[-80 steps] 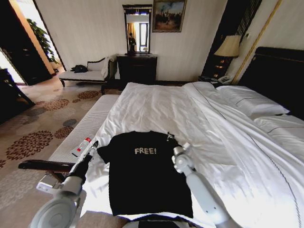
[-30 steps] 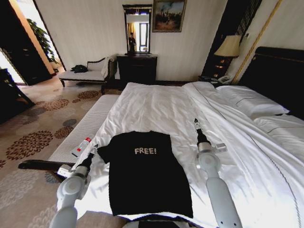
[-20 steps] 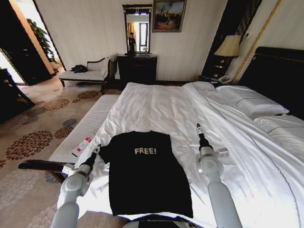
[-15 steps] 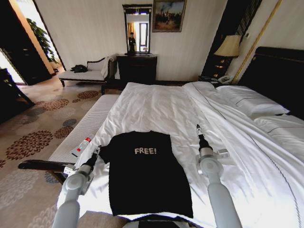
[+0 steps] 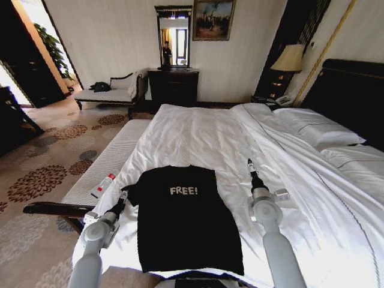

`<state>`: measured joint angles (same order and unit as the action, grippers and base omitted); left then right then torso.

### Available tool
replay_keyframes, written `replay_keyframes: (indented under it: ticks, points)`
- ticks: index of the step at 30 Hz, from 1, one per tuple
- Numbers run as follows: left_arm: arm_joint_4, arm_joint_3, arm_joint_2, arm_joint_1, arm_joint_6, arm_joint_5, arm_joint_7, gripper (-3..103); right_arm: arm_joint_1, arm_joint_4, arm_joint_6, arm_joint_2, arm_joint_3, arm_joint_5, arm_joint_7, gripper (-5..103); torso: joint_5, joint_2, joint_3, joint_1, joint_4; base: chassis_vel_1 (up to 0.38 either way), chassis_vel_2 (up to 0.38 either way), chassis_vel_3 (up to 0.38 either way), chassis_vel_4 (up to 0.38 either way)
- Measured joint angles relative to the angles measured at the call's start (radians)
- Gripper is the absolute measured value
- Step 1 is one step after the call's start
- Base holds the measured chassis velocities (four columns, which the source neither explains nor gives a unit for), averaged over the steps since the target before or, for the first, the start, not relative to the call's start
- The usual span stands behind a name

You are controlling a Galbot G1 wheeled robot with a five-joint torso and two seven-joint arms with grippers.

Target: Fold the clothes on the bed.

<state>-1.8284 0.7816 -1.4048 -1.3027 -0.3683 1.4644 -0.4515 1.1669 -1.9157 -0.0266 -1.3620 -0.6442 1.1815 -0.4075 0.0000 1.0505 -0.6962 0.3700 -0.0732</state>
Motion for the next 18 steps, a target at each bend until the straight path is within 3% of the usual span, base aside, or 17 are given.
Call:
replay_keyframes:
  ticks: [5,6,9,11,18]
  points:
    - [0.033,-0.005,-0.005,0.034,0.006,-0.002,0.011,81,-0.001,0.011,-0.001,-0.001,0.003,-0.008,-0.004,100,0.0001,0.0,0.0,0.0,-0.0001,0.0,0.0,0.0,0.0]
    - [0.033,-0.005,-0.005,0.034,0.006,-0.002,0.011,81,-0.001,0.011,-0.001,-0.001,0.003,-0.008,-0.004,100,0.0001,0.0,0.0,0.0,-0.0001,0.0,0.0,0.0,0.0]
    - [0.046,-0.005,-0.004,0.039,0.009,-0.003,0.017,64,-0.009,0.015,-0.003,0.001,0.006,-0.01,-0.005,100,0.0,0.0,0.0,0.0,0.0,0.0,0.0,0.0,0.0]
    - [0.048,-0.005,-0.004,0.039,0.009,-0.004,0.018,64,-0.01,0.016,-0.003,0.002,0.006,-0.01,-0.006,100,0.0001,0.0,0.0,0.0,0.0,0.0,0.0,0.0,0.0]
    - [0.052,-0.008,-0.006,0.041,0.012,-0.009,0.023,32,-0.013,0.022,-0.004,0.001,0.009,-0.018,-0.01,100,0.0001,0.0,0.0,0.0,0.0,0.0,0.0,0.0,0.0]
